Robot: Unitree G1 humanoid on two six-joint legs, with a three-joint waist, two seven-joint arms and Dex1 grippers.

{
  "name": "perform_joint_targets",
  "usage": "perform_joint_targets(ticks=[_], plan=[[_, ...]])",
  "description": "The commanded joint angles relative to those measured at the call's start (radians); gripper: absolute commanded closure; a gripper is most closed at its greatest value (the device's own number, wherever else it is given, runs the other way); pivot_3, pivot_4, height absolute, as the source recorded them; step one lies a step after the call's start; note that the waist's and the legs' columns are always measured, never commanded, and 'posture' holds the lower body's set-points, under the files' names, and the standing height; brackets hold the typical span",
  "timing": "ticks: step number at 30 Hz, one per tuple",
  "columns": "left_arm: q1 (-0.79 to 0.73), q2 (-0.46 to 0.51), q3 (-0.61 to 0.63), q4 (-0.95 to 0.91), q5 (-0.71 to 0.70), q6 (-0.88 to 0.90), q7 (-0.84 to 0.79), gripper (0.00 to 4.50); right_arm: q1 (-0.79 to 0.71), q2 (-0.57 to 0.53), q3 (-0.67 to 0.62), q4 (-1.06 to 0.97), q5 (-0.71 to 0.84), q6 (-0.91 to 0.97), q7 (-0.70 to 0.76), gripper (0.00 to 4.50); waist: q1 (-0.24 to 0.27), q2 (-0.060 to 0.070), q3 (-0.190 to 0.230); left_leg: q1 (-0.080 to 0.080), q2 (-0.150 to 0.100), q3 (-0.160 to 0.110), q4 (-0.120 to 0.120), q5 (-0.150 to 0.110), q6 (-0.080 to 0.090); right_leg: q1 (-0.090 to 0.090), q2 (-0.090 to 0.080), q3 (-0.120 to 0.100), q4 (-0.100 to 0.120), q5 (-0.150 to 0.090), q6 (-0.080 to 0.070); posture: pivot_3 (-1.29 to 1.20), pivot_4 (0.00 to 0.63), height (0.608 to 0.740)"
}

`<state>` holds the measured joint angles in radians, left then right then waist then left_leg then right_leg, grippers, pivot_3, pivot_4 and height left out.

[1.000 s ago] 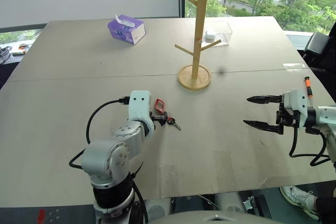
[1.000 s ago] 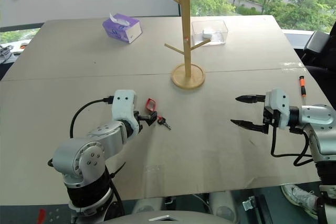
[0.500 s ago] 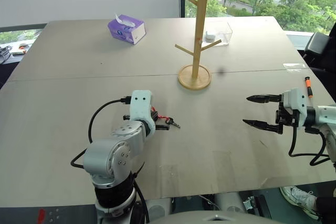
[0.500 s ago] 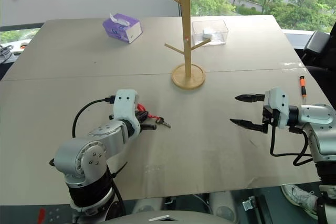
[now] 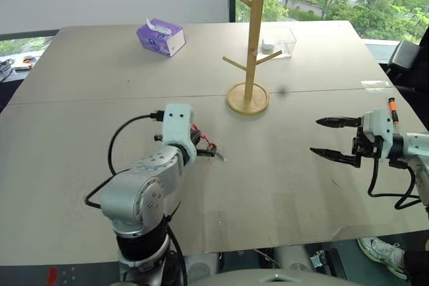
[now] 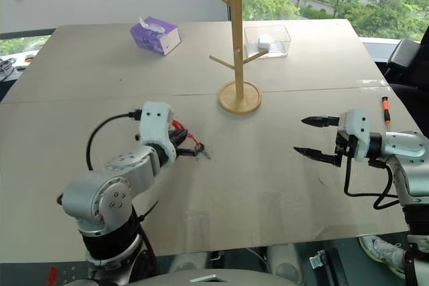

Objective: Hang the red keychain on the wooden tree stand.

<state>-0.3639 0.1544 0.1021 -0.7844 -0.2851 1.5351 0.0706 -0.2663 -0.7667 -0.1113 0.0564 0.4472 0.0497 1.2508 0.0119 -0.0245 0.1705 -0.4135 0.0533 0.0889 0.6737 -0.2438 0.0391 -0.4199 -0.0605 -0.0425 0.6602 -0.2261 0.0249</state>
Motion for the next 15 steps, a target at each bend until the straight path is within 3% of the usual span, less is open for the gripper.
perform_joint_targets(ticks=[1,8,15], plan=[[-0.042,0.099,-0.066,-0.06,0.004,-0.079,-0.052,4.48,-0.042,0.013,-0.048,-0.044,0.038,0.018,-0.046,0.57,0.0,0.0,0.0,0.0,0.0,0.0,0.0,0.0,0.0,0.0,0.0,0.0,0.0,0.0,0.0,0.0,0.15,0.74],[-0.185,0.342,-0.182,0.01,0.037,-0.25,-0.17,4.48,-0.147,0.066,-0.082,-0.074,0.097,0.09,-0.161,0.57,0.001,-0.001,0.001,0.0,0.0,0.0,0.0,0.0,0.0,0.0,0.0,-0.001,0.0,0.0,0.0,0.0,0.15,0.74],[-0.279,0.418,-0.284,0.068,0.087,-0.408,-0.242,4.48,-0.191,0.073,-0.129,-0.129,0.203,0.197,-0.206,0.57,0.003,-0.001,0.001,-0.002,0.0,0.0,0.0,0.0,0.0,0.0,0.0,-0.001,-0.002,0.0,0.0,0.0,0.15,0.74]])
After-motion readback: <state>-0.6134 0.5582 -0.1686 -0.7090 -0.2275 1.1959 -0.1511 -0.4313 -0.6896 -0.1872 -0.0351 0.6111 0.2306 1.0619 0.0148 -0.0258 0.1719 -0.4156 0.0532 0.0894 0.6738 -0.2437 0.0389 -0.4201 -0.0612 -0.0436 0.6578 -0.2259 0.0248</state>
